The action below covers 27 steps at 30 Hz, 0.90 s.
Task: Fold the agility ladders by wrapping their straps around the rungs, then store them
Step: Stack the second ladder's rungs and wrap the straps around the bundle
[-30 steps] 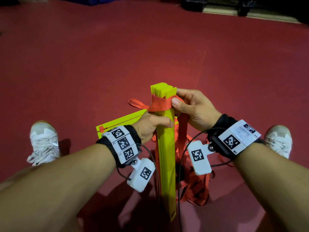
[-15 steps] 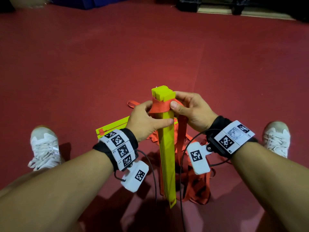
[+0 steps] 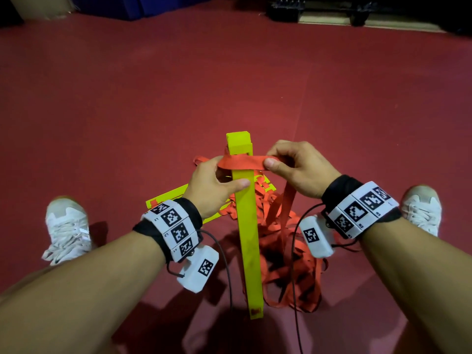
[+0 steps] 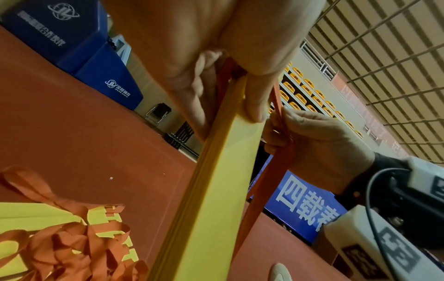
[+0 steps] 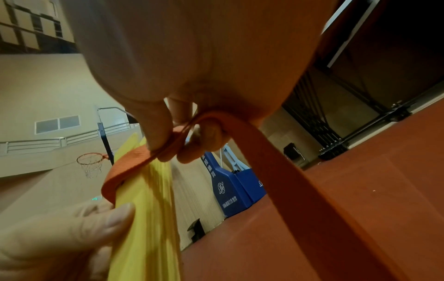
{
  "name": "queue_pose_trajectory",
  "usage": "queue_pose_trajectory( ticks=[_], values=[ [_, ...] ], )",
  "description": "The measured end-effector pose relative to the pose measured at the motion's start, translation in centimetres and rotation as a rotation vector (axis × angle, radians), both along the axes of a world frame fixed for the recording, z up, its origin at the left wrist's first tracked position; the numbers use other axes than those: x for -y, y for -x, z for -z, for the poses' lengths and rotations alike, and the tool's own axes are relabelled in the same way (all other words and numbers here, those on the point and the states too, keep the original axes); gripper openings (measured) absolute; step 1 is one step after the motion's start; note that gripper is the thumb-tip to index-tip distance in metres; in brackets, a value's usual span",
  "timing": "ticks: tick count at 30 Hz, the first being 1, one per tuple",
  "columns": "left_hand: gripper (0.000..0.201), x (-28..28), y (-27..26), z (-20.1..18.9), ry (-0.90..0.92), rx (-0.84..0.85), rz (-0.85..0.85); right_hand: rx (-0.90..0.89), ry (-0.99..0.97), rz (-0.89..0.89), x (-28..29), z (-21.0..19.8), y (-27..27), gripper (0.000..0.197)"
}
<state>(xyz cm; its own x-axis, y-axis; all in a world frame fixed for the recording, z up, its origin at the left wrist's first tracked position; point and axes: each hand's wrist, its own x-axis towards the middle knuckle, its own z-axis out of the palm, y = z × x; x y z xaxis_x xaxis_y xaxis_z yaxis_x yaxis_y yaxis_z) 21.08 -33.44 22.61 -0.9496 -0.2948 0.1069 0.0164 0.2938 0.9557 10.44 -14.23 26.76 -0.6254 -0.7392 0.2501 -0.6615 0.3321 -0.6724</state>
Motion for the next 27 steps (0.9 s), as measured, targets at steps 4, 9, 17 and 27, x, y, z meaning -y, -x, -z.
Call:
queue_pose_trajectory(
  ticks=[4,9,17,27],
  values=[
    [0.044,-0.2,-0.1,-0.2,-0.043,0.000,0.049,-0.004,-0.036,-0.027,-0.3,-0.4,-0.2,0.014],
    [0.049,0.1,0.2,0.2,-0.118,0.017,0.097,0.072,0.078,-0.016,0.1,0.3,-0.7,0.015],
    [0.070,0.1,0.1,0.2,-0.308,0.059,0.198,0.316,0.228,-0.091,0.8,0.9,-0.8,0.006],
    [0.086,-2.1,0.0,0.4,-0.354,0.039,0.076,0.424,0.360,-0.126,2.2,1.4,-1.8,0.012]
  ],
)
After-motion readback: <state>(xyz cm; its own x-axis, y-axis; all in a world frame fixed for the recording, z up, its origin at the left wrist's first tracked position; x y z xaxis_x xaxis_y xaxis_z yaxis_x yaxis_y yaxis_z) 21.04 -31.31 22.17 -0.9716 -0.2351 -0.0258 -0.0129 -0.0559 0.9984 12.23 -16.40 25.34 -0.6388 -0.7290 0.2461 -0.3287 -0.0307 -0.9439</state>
